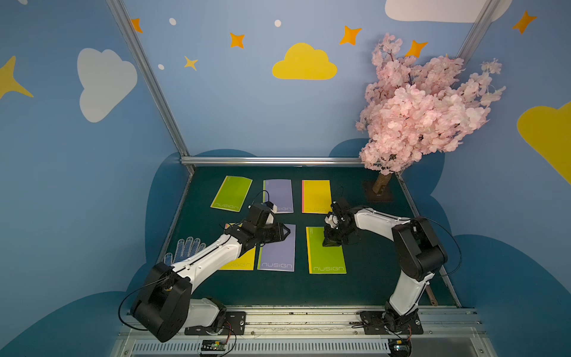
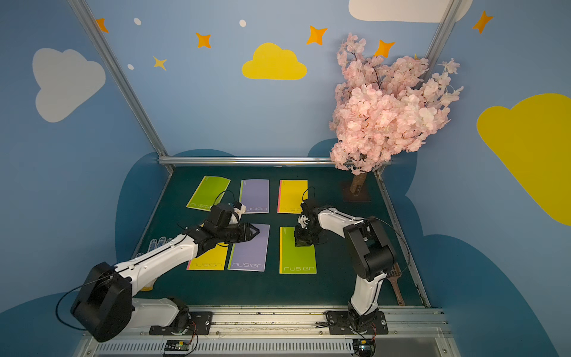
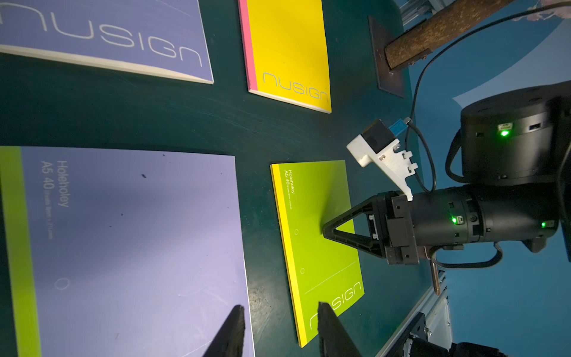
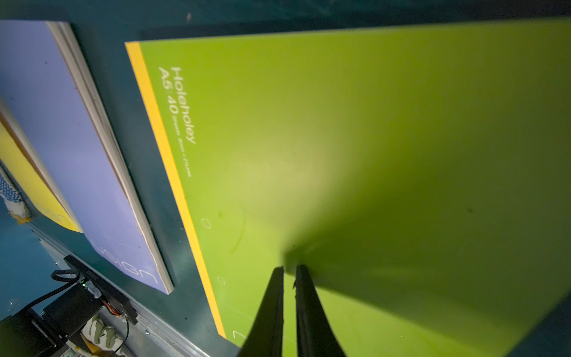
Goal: Close the notebook
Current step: Adjust the notebook at the center of the board, then reset both arms
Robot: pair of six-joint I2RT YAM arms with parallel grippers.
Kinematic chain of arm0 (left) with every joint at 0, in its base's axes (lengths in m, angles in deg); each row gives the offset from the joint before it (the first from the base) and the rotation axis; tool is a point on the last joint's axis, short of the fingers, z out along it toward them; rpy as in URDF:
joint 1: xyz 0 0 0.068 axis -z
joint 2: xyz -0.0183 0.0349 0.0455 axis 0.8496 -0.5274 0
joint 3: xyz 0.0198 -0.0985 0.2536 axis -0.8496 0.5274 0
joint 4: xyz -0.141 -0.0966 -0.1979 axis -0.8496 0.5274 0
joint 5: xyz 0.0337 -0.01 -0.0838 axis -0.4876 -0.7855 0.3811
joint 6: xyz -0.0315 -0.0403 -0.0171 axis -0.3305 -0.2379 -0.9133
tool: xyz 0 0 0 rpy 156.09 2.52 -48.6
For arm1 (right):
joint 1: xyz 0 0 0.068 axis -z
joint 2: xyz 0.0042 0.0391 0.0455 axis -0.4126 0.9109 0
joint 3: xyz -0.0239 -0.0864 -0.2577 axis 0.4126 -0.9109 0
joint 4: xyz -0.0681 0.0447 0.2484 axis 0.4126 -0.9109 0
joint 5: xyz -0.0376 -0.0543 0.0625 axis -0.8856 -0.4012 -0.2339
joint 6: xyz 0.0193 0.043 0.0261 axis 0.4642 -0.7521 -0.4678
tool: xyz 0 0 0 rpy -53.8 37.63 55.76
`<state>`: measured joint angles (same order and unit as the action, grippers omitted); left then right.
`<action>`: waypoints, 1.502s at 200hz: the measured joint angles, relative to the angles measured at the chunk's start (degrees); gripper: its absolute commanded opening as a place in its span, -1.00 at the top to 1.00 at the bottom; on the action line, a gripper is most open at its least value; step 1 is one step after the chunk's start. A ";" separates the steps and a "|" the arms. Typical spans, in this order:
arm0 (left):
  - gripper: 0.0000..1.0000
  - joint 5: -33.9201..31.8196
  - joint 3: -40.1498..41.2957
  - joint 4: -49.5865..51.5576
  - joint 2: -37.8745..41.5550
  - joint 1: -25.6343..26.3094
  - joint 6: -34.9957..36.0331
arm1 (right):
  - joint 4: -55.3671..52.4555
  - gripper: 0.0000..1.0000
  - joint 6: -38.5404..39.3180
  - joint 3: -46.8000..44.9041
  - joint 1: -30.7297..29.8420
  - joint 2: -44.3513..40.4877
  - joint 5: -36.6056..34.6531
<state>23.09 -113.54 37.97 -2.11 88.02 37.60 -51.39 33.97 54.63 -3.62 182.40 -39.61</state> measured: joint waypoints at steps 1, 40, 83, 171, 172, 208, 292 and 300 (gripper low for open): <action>0.16 -0.04 0.02 0.02 0.04 -0.02 0.00 | 0.00 0.75 0.00 0.04 0.00 0.02 0.02; 0.16 -2.71 0.26 1.90 2.27 -1.22 0.48 | 0.09 0.75 0.00 0.94 -0.02 0.98 0.28; 0.16 -7.45 0.26 4.96 4.70 -1.62 0.85 | -0.87 0.68 0.68 2.45 -0.04 1.05 -1.62; -0.23 -22.40 0.26 12.81 15.52 -1.84 2.89 | -5.81 0.52 3.32 8.48 1.27 -7.58 -7.69; -0.24 -22.45 0.26 12.83 15.61 -1.86 2.91 | -5.86 0.52 3.30 8.50 1.29 -7.65 -7.69; -0.54 -23.58 0.24 14.21 17.14 -2.51 4.72 | -6.99 0.31 4.04 8.50 2.78 -12.17 -9.29; -0.77 -23.04 -6.38 16.59 14.29 -4.07 10.95 | -7.04 -0.53 4.63 7.26 6.97 -24.26 -14.64; -0.77 -23.15 -6.86 16.63 13.97 -4.31 11.39 | -6.91 -0.62 4.44 6.73 7.26 -25.14 -15.65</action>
<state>-0.06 -120.40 54.60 11.86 83.71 48.99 -58.30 38.41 61.36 3.64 157.27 -55.26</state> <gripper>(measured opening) 0.880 0.758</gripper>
